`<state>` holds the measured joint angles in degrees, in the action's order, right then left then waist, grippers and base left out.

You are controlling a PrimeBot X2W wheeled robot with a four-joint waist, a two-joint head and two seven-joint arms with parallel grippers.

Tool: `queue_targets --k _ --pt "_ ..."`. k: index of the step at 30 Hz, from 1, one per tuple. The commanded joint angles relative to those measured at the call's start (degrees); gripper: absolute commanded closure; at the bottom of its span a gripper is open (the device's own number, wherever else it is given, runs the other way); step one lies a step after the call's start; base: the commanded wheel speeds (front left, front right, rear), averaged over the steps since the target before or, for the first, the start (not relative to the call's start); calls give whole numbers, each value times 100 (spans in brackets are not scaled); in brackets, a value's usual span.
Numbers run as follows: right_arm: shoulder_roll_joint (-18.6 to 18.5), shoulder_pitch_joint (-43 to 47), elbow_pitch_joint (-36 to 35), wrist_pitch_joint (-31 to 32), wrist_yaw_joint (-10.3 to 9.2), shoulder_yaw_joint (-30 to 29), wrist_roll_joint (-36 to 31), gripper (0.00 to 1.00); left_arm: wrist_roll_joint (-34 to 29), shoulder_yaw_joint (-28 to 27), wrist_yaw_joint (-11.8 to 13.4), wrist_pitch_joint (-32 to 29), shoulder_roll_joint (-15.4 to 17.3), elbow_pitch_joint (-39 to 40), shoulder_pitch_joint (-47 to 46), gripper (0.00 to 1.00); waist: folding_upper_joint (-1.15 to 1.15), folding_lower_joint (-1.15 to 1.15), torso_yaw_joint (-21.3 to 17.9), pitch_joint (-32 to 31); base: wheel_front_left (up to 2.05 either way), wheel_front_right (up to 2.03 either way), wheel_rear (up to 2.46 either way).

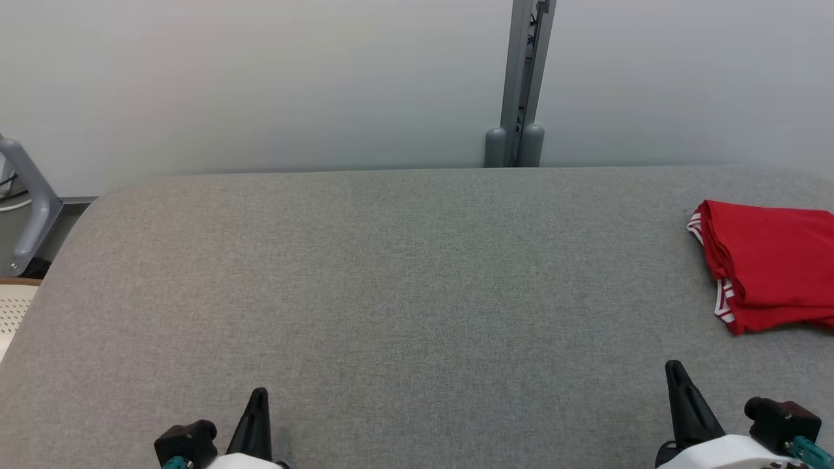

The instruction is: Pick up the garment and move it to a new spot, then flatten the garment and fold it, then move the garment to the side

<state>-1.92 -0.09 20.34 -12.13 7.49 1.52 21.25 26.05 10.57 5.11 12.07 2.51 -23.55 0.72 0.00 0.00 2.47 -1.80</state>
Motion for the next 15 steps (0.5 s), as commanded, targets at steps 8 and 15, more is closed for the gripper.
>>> queue_targets --k 8,15 --pt "-44 -215 -196 241 0 -127 973 100 909 -254 -179 -231 16 225 -251 100 0 0 -19 15 0 0 0" --pt "-51 -256 -240 384 0 -187 1512 100 1411 -383 -275 -373 19 292 -291 100 0 0 -32 25 0 0 0"
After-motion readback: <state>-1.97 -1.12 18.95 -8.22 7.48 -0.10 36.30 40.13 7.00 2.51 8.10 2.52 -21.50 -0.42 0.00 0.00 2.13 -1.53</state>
